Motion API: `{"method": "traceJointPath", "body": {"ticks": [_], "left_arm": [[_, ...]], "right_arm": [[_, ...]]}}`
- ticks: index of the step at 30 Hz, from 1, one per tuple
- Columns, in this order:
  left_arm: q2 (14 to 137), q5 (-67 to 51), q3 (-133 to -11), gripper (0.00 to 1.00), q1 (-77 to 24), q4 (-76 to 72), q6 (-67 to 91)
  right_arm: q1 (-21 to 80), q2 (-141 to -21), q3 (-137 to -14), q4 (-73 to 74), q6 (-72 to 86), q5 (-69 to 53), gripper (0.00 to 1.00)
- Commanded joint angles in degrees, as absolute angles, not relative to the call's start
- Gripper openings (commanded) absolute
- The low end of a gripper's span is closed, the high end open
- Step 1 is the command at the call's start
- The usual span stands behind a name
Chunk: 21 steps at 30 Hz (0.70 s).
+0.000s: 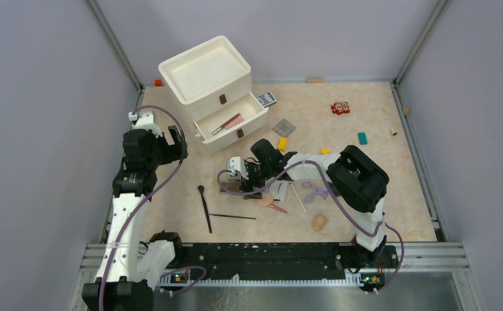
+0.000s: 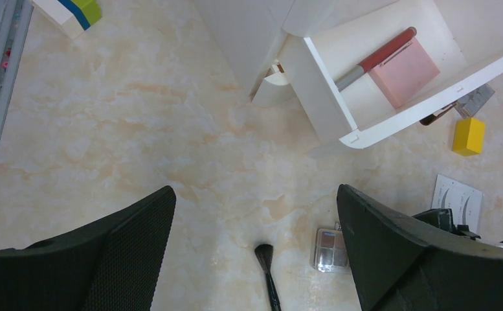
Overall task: Organize the makeup
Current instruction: Pick up the makeup from the center of the board.
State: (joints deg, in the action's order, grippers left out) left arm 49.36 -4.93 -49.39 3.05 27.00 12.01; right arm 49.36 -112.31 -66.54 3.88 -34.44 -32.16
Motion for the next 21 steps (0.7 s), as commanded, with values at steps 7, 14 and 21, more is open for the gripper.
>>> {"method": "traceJointPath", "body": {"ticks": [7, 14, 21], "left_arm": [[48.9, -6.2, -49.8, 0.99, 3.5, 24.3, 11.5], [49.0, -6.2, -49.8, 0.99, 3.6, 24.3, 11.5], [49.3, -6.2, -49.8, 0.99, 3.6, 24.3, 11.5]], "right_arm": [[53.5, -107.5, -59.1, 1.4, -33.8, -25.7, 0.77], [54.1, -104.2, -57.6, -3.6, -34.1, -20.3, 0.79], [54.3, -103.4, -58.4, -2.9, -34.0, -23.9, 0.77]]}}
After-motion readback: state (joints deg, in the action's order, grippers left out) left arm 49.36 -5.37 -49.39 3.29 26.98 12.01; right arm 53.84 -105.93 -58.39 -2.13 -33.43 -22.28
